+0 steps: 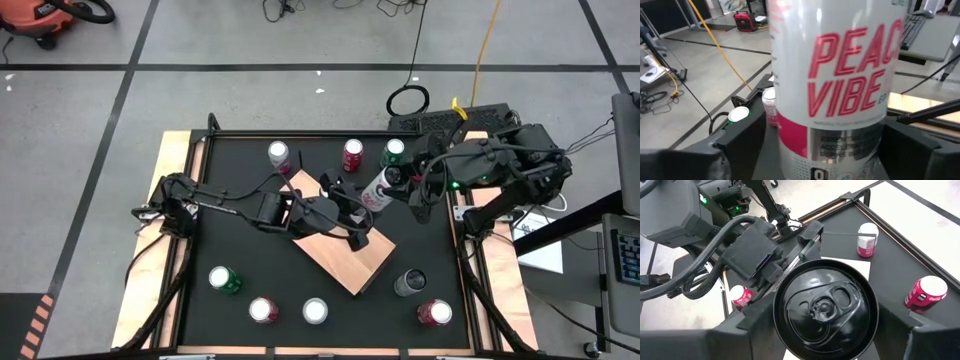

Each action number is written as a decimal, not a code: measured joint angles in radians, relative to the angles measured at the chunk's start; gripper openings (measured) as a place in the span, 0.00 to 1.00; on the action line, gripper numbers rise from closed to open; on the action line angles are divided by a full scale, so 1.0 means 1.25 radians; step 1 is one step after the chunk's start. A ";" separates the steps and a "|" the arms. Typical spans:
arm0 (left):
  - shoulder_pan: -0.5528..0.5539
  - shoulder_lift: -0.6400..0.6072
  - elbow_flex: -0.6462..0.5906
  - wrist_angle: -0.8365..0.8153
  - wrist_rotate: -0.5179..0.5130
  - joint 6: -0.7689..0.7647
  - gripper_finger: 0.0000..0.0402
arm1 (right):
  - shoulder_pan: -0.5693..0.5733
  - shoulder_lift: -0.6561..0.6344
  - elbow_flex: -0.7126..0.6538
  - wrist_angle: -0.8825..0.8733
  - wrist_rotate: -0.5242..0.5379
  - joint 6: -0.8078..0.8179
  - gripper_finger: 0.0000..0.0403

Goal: Place canned beverage on shelf
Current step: Put the left white soda can aligned with the other white soda can

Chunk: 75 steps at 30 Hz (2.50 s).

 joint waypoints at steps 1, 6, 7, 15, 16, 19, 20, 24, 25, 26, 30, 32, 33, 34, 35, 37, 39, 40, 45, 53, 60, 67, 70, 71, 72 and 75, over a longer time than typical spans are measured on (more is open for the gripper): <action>-0.002 0.000 0.000 0.000 0.001 -0.007 0.89 | 0.000 0.000 0.000 -0.001 0.000 0.000 0.59; -0.021 -0.014 0.000 -0.015 0.006 -0.069 0.96 | 0.000 0.000 0.000 -0.013 -0.001 0.010 0.59; -0.027 -0.023 0.000 -0.020 0.006 -0.090 0.96 | 0.000 0.000 0.000 -0.016 -0.001 0.014 0.59; -0.071 -0.099 0.000 -0.170 -0.021 -0.200 0.97 | 0.000 0.008 0.000 -0.021 0.009 0.014 0.59; -0.078 -0.112 0.000 -0.196 -0.031 -0.209 0.97 | 0.000 0.012 0.000 -0.021 0.016 0.013 0.59; -0.091 -0.142 0.000 -0.237 -0.063 -0.229 0.97 | 0.002 0.027 0.000 -0.021 0.021 0.007 0.59; -0.095 -0.153 0.001 -0.260 -0.076 -0.237 0.97 | 0.002 0.032 0.000 -0.021 0.020 0.007 0.59; -0.107 -0.184 0.001 -0.318 -0.107 -0.271 0.97 | 0.002 0.061 0.000 -0.019 0.021 0.010 0.59; -0.111 -0.192 0.001 -0.331 -0.113 -0.279 0.97 | 0.002 0.066 0.000 -0.019 0.020 0.011 0.59; -0.112 -0.199 0.000 -0.341 -0.116 -0.286 0.97 | 0.002 0.074 0.000 -0.018 0.019 0.011 0.59; -0.118 -0.212 0.001 -0.386 -0.118 -0.299 0.97 | 0.002 0.105 0.000 -0.008 0.017 0.009 0.59; -0.118 -0.212 0.001 -0.399 -0.118 -0.299 0.97 | 0.003 0.119 0.000 -0.008 0.013 0.000 0.59; -0.118 -0.212 0.001 -0.407 -0.118 -0.301 0.97 | 0.003 0.127 0.000 -0.009 0.010 -0.005 0.59; -0.120 -0.212 0.001 -0.417 -0.118 -0.309 0.97 | 0.003 0.133 0.000 -0.009 0.007 -0.011 0.59; -0.121 -0.212 0.001 -0.428 -0.117 -0.319 0.97 | 0.003 0.140 0.000 -0.009 0.003 -0.018 0.59; -0.122 -0.212 0.001 -0.445 -0.115 -0.340 0.97 | 0.007 0.156 0.000 -0.008 0.001 -0.030 0.59; -0.126 -0.212 0.001 -0.462 -0.113 -0.361 0.97 | 0.014 0.171 0.000 -0.008 0.014 -0.042 0.59; -0.128 -0.212 0.001 -0.465 -0.113 -0.367 0.97 | 0.019 0.177 0.000 -0.008 0.024 -0.046 0.59; -0.150 -0.212 0.001 -0.477 -0.114 -0.383 0.97 | 0.039 0.202 0.000 -0.007 0.060 -0.068 0.59; -0.171 -0.212 0.001 -0.504 -0.119 -0.424 0.97 | 0.039 0.235 -0.005 0.015 0.063 -0.098 0.59; -0.179 -0.212 0.001 -0.512 -0.120 -0.425 0.97 | 0.039 0.242 -0.102 0.065 0.060 -0.108 0.59; -0.183 -0.212 0.000 -0.513 -0.120 -0.427 0.97 | 0.039 0.240 -0.170 0.138 0.055 -0.134 0.59; -0.183 -0.212 0.000 -0.513 -0.120 -0.426 0.97 | 0.039 0.240 -0.212 0.165 0.043 -0.138 0.59; -0.183 -0.212 0.000 -0.513 -0.120 -0.426 0.97 | 0.039 0.240 -0.226 0.180 0.038 -0.139 0.59; -0.183 -0.212 0.000 -0.513 -0.121 -0.426 0.97 | 0.039 0.240 -0.239 0.191 0.036 -0.140 0.59; -0.183 -0.212 0.000 -0.513 -0.120 -0.426 0.97 | 0.039 0.240 -0.279 0.212 0.038 -0.143 0.59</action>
